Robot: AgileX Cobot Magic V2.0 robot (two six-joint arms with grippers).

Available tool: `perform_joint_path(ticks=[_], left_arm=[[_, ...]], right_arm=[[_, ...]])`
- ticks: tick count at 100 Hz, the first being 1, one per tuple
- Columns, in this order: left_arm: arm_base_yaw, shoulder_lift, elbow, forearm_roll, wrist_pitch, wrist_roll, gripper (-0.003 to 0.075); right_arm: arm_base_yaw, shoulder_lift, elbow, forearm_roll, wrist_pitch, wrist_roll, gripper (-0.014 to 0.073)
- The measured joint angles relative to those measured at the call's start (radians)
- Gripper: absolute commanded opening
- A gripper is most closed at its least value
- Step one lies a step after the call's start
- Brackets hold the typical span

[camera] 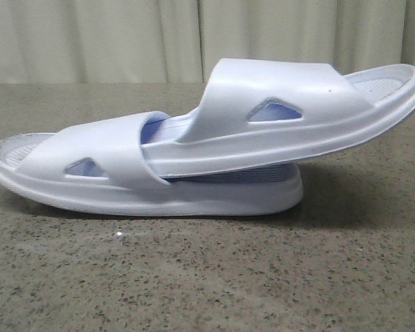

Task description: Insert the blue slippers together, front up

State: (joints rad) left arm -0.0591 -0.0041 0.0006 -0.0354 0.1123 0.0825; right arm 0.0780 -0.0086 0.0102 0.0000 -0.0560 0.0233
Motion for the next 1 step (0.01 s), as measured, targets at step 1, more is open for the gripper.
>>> perform_joint_path(ticks=[1], left_arm=[[0.0, 0.0, 0.0, 0.0, 0.0, 0.0, 0.0016]], right_arm=[[0.0, 0.0, 0.0, 0.0, 0.0, 0.0, -0.0107]])
